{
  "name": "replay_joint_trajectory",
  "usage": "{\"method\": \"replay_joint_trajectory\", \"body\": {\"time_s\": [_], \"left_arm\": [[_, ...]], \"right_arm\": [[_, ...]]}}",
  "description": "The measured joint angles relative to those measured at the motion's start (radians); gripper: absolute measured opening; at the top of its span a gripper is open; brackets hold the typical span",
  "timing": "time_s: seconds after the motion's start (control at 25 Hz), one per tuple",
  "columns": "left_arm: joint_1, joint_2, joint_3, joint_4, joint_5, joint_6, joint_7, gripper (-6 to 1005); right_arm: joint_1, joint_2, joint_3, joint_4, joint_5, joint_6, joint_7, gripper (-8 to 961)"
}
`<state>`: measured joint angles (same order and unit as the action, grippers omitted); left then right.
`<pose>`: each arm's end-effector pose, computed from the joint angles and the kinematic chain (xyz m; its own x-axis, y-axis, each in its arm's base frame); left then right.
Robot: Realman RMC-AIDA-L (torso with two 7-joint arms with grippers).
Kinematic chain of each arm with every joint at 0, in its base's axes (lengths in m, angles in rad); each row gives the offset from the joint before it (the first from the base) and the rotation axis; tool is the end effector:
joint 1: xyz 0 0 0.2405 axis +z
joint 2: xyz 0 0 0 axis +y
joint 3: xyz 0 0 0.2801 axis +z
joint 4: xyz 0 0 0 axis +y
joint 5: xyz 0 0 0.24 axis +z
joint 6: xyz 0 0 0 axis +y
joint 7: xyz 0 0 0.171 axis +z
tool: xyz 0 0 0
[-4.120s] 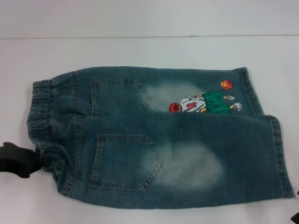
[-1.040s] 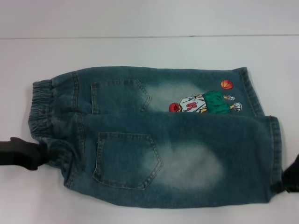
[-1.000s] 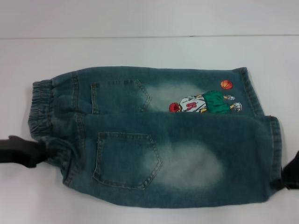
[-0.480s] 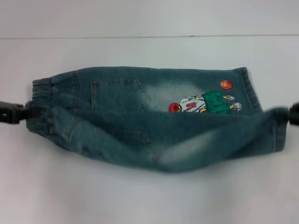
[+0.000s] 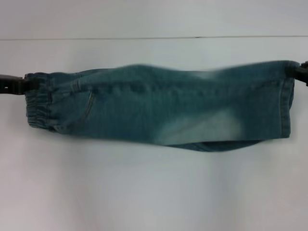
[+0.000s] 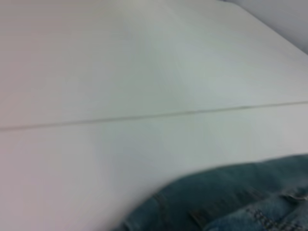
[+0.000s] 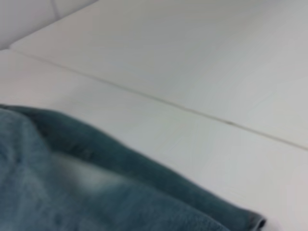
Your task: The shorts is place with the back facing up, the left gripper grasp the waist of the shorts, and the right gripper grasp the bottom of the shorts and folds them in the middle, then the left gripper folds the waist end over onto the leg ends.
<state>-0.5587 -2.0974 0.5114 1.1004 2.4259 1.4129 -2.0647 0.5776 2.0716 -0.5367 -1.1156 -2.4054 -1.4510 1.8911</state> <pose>-0.3232 0.4199 0.0708 0.5926 0.6693 0.4482 0.8013 -0.4329 -0.4129 0.3080 0.4267 0.0803 0.7576 -0.5517 -0.3489 -0.6500 -0.5885 -0.4808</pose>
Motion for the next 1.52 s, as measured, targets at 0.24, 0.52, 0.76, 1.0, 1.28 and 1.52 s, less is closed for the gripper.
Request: {"method": "replay_joint_trajectory", "body": {"time_s": [0.24, 0.52, 0.76, 1.0, 1.28, 1.52], "left_arm": [[-0.006, -0.017, 0.080, -0.041, 0.001, -0.161, 0.000, 38], [-0.001, -0.033, 0.119, -0.046, 0.001, -0.255, 0.000, 38], [0.006, -0.044, 0.159, -0.063, 0.001, -0.336, 0.020, 37], [0.041, -0.064, 0.187, -0.057, -0.015, -0.451, 0.039, 67], [0.077, -0.063, 0.184, -0.038, -0.034, -0.452, 0.070, 321], [0.196, -0.047, 0.160, 0.050, -0.236, -0.237, 0.235, 602]], "right_arm": [[0.016, 0.003, -0.051, 0.077, -0.001, 0.149, 0.008, 21], [0.020, 0.012, -0.117, 0.121, 0.006, 0.264, 0.006, 15], [0.036, 0.013, -0.168, 0.186, 0.008, 0.391, -0.013, 60], [0.040, 0.013, -0.174, 0.225, 0.011, 0.487, -0.020, 106], [0.015, 0.008, -0.163, 0.204, 0.021, 0.462, -0.018, 251], [-0.055, 0.014, -0.170, 0.105, 0.156, 0.255, -0.089, 620]]}}
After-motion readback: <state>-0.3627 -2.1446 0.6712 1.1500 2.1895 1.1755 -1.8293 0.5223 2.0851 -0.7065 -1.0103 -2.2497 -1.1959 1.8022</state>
